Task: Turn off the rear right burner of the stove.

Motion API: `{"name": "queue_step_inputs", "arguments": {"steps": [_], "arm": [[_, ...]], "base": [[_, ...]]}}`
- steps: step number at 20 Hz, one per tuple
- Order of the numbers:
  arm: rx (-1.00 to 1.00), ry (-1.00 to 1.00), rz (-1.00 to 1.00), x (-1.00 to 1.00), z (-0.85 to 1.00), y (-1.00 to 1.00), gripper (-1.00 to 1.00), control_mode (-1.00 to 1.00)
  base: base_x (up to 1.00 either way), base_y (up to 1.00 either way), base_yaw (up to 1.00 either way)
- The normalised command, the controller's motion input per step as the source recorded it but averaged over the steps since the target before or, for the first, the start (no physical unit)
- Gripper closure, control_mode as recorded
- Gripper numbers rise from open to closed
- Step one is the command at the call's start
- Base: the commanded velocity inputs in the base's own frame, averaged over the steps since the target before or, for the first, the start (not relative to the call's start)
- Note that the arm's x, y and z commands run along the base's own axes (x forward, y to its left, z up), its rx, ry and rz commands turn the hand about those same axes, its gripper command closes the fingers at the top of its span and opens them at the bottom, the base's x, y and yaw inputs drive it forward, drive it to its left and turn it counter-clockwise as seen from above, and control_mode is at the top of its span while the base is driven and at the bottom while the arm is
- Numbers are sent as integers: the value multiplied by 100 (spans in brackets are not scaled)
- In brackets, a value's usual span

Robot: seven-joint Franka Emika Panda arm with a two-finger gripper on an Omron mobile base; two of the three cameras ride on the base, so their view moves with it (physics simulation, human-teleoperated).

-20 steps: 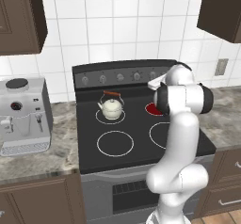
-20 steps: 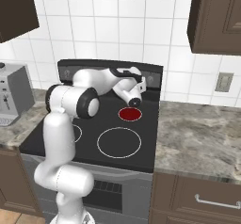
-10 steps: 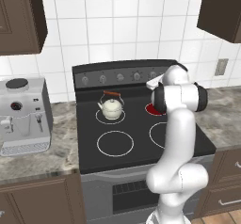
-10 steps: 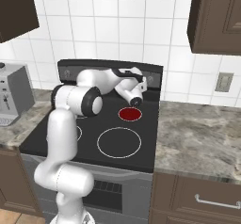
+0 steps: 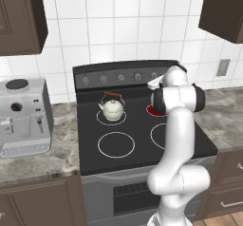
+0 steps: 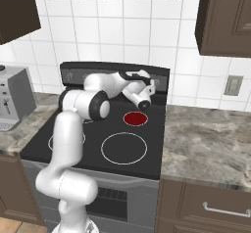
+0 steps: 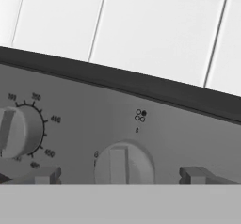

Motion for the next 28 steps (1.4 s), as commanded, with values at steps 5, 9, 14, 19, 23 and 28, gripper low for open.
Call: {"name": "queue_step_inputs", "arguments": {"steps": [5, 9, 14, 19, 23, 28], "arm": [[0, 0, 0, 19, -3, -2, -100, -100], [0, 0, 0, 9, 0, 0, -100, -100], [0, 0, -1, 6, 0, 0, -100, -100], [0, 0, 0, 0, 0, 0, 100, -100], [0, 0, 0, 0, 0, 0, 100, -100], [0, -1, 0, 0, 0, 4, 100, -100]], "base": [[0, 0, 0], [0, 0, 0], [0, 0, 0], [0, 0, 0], [0, 0, 0], [0, 0, 0]]}}
